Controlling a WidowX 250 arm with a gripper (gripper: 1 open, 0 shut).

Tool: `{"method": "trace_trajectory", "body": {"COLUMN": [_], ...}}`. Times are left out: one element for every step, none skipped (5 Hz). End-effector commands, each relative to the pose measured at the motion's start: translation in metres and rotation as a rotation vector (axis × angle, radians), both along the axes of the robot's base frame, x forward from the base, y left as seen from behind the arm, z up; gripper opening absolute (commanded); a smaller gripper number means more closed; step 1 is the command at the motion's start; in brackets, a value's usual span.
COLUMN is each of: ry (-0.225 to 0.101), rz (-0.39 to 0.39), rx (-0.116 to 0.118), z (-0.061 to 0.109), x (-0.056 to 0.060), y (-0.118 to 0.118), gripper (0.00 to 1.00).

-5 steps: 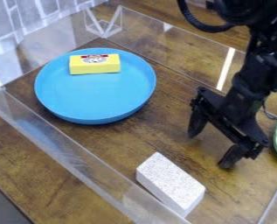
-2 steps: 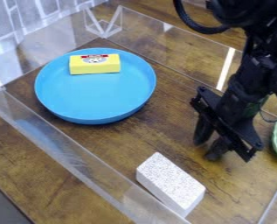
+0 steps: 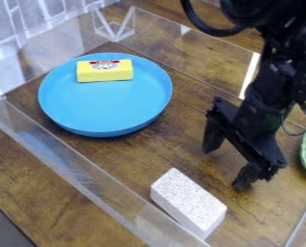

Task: Remove the green object from inside the blue tray and put it on the table

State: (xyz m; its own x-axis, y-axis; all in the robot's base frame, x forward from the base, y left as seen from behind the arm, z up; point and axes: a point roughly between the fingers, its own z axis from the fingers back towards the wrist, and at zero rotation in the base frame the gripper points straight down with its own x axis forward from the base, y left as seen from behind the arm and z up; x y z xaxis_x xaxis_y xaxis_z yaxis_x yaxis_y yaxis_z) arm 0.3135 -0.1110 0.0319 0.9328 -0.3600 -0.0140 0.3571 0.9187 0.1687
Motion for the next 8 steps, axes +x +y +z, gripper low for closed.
{"method": "trace_trajectory", "body": {"ry": [-0.095, -0.17, -0.203, -0.218, -0.224, -0.223, -0.214, -0.204], "rz": [0.059, 0.103, 0.115, 0.091, 0.194, 0.302, 0.24, 0.258], "rx": [-0.043, -0.045, -0.034, -0.045, -0.033, -0.021, -0.025, -0.021], "z": [0.046, 0.095, 0.116, 0.107, 0.103, 0.101, 0.09, 0.084], "x": [0.012, 0.012, 0.024, 0.034, 0.041, 0.043, 0.043, 0.056], "y": [0.011, 0.015, 0.013, 0.002, 0.005, 0.009, 0.006, 0.01], "gripper": [1.0, 1.0, 1.0, 1.0, 1.0, 1.0, 1.0, 1.0]}}
